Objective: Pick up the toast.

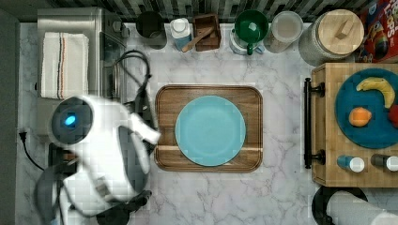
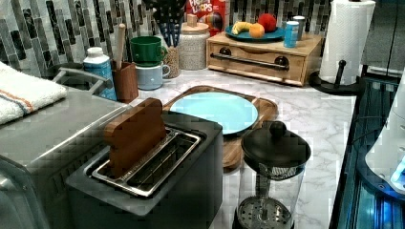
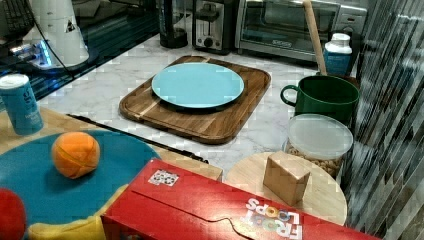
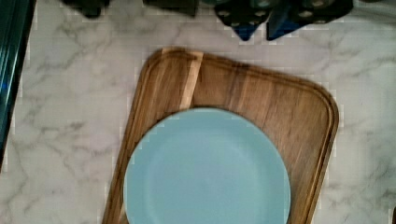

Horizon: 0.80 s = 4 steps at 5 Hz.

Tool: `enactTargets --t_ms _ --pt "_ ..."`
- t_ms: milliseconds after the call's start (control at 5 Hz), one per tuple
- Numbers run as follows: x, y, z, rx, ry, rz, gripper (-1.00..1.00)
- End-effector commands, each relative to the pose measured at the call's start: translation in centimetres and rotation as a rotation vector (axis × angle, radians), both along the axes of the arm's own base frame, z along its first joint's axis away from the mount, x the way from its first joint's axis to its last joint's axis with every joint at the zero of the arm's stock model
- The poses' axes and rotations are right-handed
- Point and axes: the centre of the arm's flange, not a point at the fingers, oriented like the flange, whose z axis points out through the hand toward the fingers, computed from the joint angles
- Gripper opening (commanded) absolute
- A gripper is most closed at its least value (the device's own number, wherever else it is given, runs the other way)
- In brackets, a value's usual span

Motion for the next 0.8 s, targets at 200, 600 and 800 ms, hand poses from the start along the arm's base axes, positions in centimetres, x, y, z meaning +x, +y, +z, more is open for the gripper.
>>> enactTargets --t_ms 200,600,800 --pt "-4.6 9.9 1.7 0.103 -0.070 -0.026 1.00" --pt "-6.5 16.2 0.8 0.147 -0.044 -0.071 1.00" --pt "-7.0 18.2 0.5 0.199 0.007 -0.138 1.00"
